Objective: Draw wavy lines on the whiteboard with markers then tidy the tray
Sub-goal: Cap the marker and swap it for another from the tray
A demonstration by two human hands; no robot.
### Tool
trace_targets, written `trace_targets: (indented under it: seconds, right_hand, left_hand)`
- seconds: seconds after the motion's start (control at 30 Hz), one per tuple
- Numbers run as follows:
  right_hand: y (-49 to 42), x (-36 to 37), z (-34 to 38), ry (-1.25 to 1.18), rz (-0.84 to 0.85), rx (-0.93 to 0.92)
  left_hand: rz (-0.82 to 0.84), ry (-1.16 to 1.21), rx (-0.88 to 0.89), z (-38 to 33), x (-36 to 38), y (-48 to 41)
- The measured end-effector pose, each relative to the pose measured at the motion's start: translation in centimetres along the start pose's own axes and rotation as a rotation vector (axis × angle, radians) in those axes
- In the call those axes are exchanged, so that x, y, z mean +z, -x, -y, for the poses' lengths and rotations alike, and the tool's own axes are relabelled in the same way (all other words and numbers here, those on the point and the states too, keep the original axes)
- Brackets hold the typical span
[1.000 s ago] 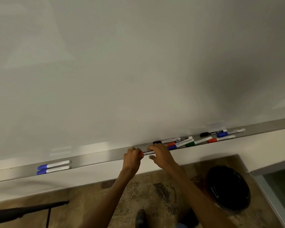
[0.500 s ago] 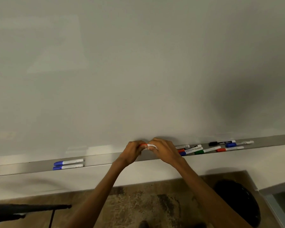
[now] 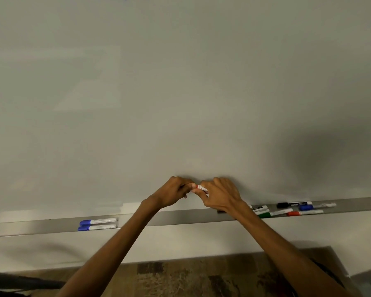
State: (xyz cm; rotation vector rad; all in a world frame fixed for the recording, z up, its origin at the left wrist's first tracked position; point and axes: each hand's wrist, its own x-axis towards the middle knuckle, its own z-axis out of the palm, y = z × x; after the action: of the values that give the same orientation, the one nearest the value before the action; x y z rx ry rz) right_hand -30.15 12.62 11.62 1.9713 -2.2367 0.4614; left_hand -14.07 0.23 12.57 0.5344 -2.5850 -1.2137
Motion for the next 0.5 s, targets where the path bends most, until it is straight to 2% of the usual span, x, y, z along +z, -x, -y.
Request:
trace_targets:
  seconds: [0.17,0.27,0.37,0.43,0.5]
  right_hand:
    - [-0.2,-0.2,1.2,-0.002,0.047,0.019]
    - [0.0,-0.8,-0.2,-0.02,-0.076,0.11]
    - [0.8,-1.9,-2.1,-0.136,-0.141,0.165]
    - [0.7,-3.2,-1.8,-0.244,-0.193,0.186]
    - [-0.1,-5.3,-0.1,-0.379,-0.26,0.242]
  left_hand:
    - [0.004,-0.012,-0.015,-0.2,-0.7,0.9]
    - [-0.074,-0.006,-0.031,0.1,-3.3,1.9]
    - [-0.091,0.055,-0.11,-0.4,-5.9,3.4]
    - [-0.175,0.101,-0.129,-1.3,-6.4,4.3]
    - [-0.332,0.145,-0.083,-2.8,-6.9,5.1]
